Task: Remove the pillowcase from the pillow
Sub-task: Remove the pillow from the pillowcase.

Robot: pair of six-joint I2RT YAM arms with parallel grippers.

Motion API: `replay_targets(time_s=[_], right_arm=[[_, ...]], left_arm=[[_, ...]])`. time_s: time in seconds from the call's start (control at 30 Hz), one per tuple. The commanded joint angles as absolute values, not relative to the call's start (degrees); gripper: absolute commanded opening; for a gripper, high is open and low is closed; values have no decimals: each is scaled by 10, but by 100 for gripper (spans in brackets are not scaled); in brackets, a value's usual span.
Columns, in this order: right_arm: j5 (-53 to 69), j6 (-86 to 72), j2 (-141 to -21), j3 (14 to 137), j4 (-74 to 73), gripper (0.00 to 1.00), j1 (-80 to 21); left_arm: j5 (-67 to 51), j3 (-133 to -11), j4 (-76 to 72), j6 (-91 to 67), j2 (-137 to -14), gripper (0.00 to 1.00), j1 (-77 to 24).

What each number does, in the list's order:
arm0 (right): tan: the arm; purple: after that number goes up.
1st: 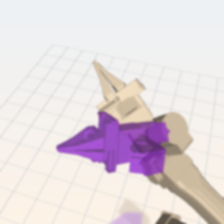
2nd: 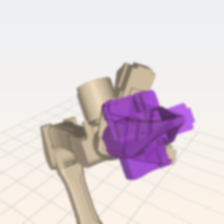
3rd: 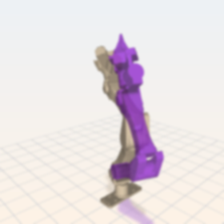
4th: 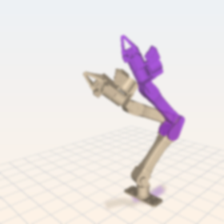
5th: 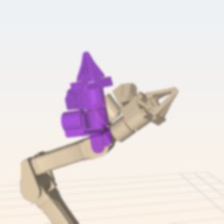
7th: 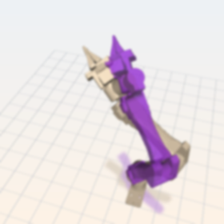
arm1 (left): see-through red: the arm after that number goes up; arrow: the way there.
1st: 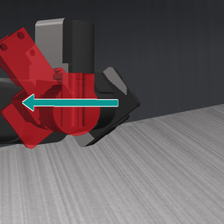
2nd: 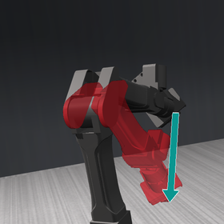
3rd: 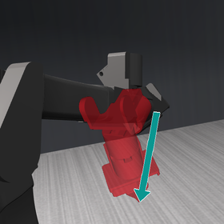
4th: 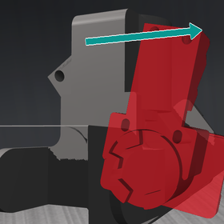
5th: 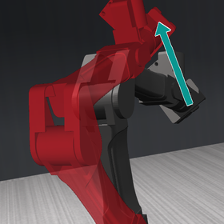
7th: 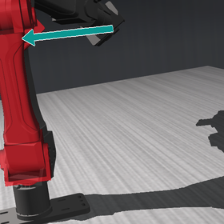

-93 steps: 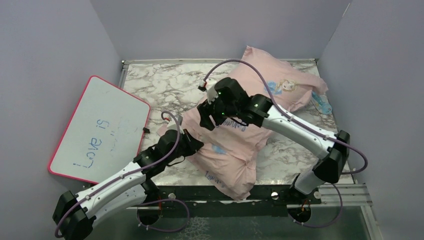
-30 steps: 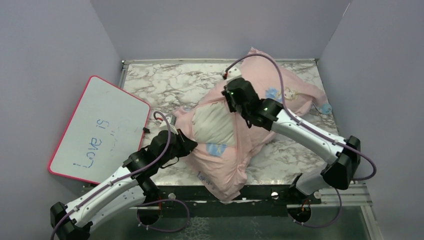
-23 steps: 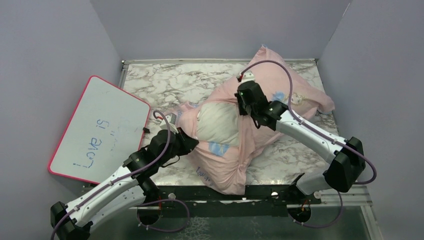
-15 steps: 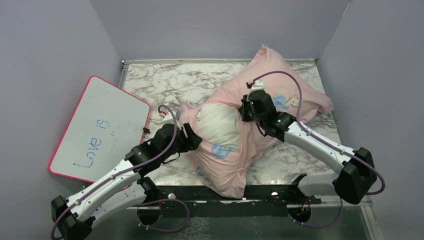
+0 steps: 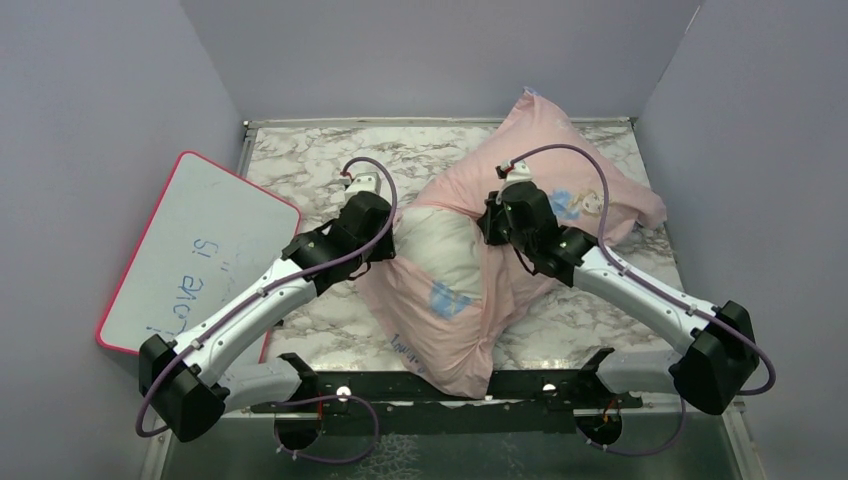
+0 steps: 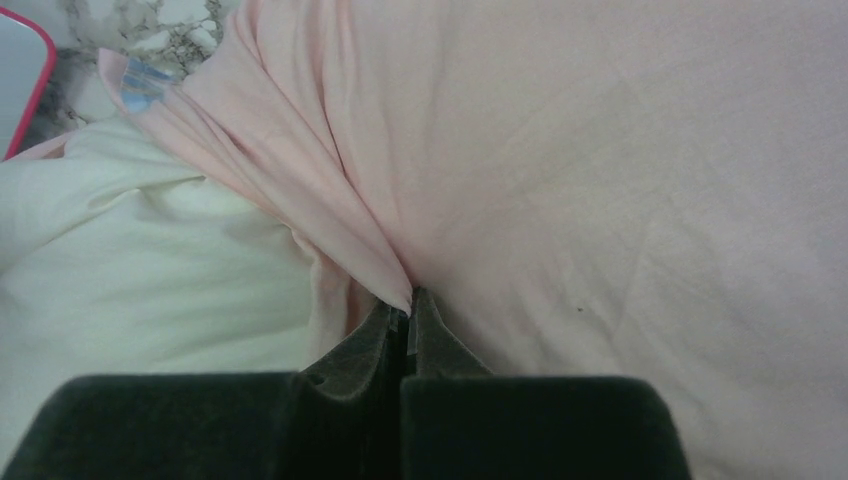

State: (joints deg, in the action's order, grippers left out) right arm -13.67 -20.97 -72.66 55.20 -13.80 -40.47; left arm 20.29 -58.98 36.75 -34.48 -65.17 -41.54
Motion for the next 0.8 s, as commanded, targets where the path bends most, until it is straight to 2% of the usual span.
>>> replay_targets(time_s=[0.0,0.1,0.17,0.2,0.3,0.43,0.63,0.73,0.77], right_arm=[[-122,-213,-723,524,-272,1,-408],[-136,-216,-720,521,-272,0,-408],[-146,-213,-721,523,-276,1,-409],[-152,-211,-722,525,-277,1,-409],[-192,-209,-727,533,-286,1,-408],[-195,-197,-733,547,-291,1,-408],[-142,-178,-738,573,-299,1,-408],[-64,-133,-725,599,-292,2,-408],[-29,-125,-724,614,-296,5,-408]], left_arm=[[211,-606,402,-304,-635,41,-403],[200,-603,422,-288,-641,23,-386],[214,-593,435,-294,-643,4,-375],[226,-583,437,-297,-640,0,-369],[252,-541,426,-306,-618,0,-308],[135,-458,341,-331,-567,0,-203],[-65,-311,216,-404,-575,0,-190],[-91,-281,187,-398,-550,0,-190],[-93,-280,183,-393,-539,0,-190]])
